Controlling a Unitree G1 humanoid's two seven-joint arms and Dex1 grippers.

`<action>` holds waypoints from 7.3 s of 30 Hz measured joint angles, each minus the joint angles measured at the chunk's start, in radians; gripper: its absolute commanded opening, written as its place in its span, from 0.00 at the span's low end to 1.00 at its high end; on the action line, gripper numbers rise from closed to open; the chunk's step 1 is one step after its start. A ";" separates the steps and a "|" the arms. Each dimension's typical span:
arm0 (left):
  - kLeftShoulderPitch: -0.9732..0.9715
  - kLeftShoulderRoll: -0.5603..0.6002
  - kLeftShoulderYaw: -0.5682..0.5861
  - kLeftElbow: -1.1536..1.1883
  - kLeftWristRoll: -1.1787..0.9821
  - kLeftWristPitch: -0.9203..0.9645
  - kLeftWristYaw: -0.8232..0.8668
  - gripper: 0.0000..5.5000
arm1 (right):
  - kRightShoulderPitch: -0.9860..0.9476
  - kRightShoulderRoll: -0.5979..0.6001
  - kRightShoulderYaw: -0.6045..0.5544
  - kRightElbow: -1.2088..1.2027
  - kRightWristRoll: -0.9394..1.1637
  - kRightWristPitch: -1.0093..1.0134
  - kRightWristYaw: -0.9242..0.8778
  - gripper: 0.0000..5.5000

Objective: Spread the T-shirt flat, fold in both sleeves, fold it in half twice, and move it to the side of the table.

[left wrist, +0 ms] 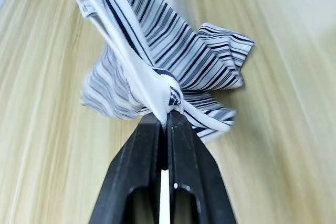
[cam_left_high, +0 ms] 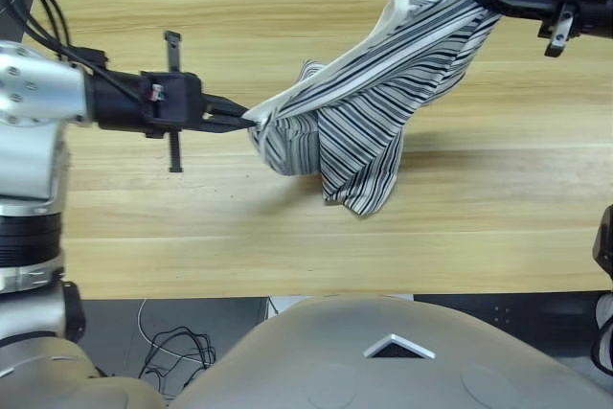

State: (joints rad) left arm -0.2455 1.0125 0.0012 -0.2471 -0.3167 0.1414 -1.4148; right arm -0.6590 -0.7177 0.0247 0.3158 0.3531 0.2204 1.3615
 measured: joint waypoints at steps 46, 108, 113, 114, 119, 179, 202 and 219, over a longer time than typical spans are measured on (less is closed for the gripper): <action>-0.714 -0.121 -0.634 1.295 0.939 -0.900 1.219 0.02 | -0.538 0.433 -0.034 0.942 -0.310 -0.559 -0.418 0.02; 0.261 0.069 -0.277 0.383 0.538 -0.459 0.445 0.17 | 0.394 0.242 0.300 0.147 -0.284 -0.401 -0.190 0.21; 0.300 0.134 -0.261 0.378 0.599 -0.440 0.495 0.17 | 0.389 0.162 0.294 0.143 -0.330 -0.471 -0.207 0.21; 0.331 0.154 -0.247 0.356 0.595 -0.420 0.493 0.17 | 0.407 0.117 0.277 0.124 -0.327 -0.471 -0.191 0.21; 0.439 0.212 -0.200 0.254 0.594 -0.343 0.483 0.17 | 0.595 -0.053 0.222 -0.081 -0.218 -0.385 -0.049 0.21; -0.526 -0.370 -0.399 1.561 0.828 -0.578 1.062 0.17 | -0.234 0.618 0.339 1.012 -0.728 -0.536 -0.888 0.21; -0.121 -0.145 -0.217 0.803 0.375 -0.754 0.810 0.17 | -0.220 0.547 0.340 1.002 -0.790 -0.635 -0.930 0.21; 0.647 -0.031 0.268 0.522 -0.178 -0.178 0.227 0.33 | -0.236 0.432 0.107 0.861 -0.586 -0.834 -1.014 0.22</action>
State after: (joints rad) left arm 0.4014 0.9817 0.2691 0.2748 -0.4948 -0.0371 -1.1882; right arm -0.8949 -0.2855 0.1322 1.1766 -0.2326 -0.6131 0.3477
